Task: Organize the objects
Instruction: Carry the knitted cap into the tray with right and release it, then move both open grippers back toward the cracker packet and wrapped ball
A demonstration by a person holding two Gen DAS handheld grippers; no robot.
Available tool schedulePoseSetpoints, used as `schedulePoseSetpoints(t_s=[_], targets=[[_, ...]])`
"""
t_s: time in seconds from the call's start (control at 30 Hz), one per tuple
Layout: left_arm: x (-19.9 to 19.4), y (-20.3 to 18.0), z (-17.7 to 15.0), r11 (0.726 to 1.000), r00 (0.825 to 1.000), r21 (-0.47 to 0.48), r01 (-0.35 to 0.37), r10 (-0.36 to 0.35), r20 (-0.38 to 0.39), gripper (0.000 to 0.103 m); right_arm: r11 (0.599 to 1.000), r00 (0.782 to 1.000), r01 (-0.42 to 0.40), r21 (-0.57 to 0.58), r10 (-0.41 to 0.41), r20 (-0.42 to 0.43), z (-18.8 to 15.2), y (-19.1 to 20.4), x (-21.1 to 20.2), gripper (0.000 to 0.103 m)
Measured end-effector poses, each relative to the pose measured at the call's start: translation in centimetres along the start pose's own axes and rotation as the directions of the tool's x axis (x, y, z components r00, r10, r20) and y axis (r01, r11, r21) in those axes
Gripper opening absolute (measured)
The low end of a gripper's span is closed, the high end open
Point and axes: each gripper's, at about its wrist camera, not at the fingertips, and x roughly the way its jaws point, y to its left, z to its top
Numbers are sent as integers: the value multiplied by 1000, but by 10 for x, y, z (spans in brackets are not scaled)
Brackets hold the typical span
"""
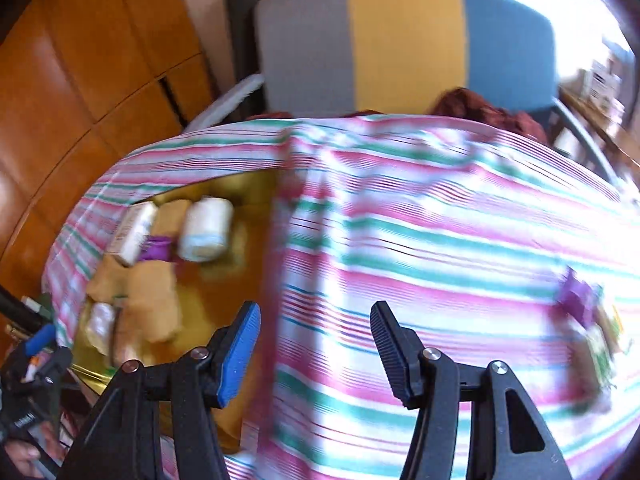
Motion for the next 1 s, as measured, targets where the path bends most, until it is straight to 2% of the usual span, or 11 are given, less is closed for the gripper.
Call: schedulePoseSetpoints(t_s=[0.2, 0.33, 0.43, 0.53, 0.63, 0.73, 0.87, 1.0], targets=[[-1, -29, -2, 997, 1000, 74, 18, -18, -8, 90, 984, 992, 121, 132, -125, 20, -12, -84, -23, 58], [1, -49, -2, 991, 999, 126, 38, -36, -15, 90, 947, 972, 221, 234, -234, 30, -21, -141, -38, 58], [5, -65, -1, 985, 999, 165, 49, -45, -29, 90, 892, 945, 297, 340, -326, 31, -31, -185, -50, 58], [10, -83, 2, 977, 997, 199, 72, -63, -49, 90, 786, 906, 349, 510, -423, 33, -48, -226, -65, 58], [13, -105, 6, 965, 994, 239, 105, -96, -50, 90, 686, 900, 304, 661, -435, 37, -65, -257, -80, 58], [17, -129, 13, 950, 989, 275, 145, -137, -50, 90, 622, 898, 280, 731, -439, 30, -77, -274, -87, 58], [25, -168, 19, 923, 981, 333, 194, -183, -64, 90, 570, 917, 232, 789, -399, 19, -87, -288, -85, 58], [36, -205, 24, 895, 971, 378, 237, -218, -93, 90, 550, 932, 201, 811, -363, 15, -95, -292, -83, 58]])
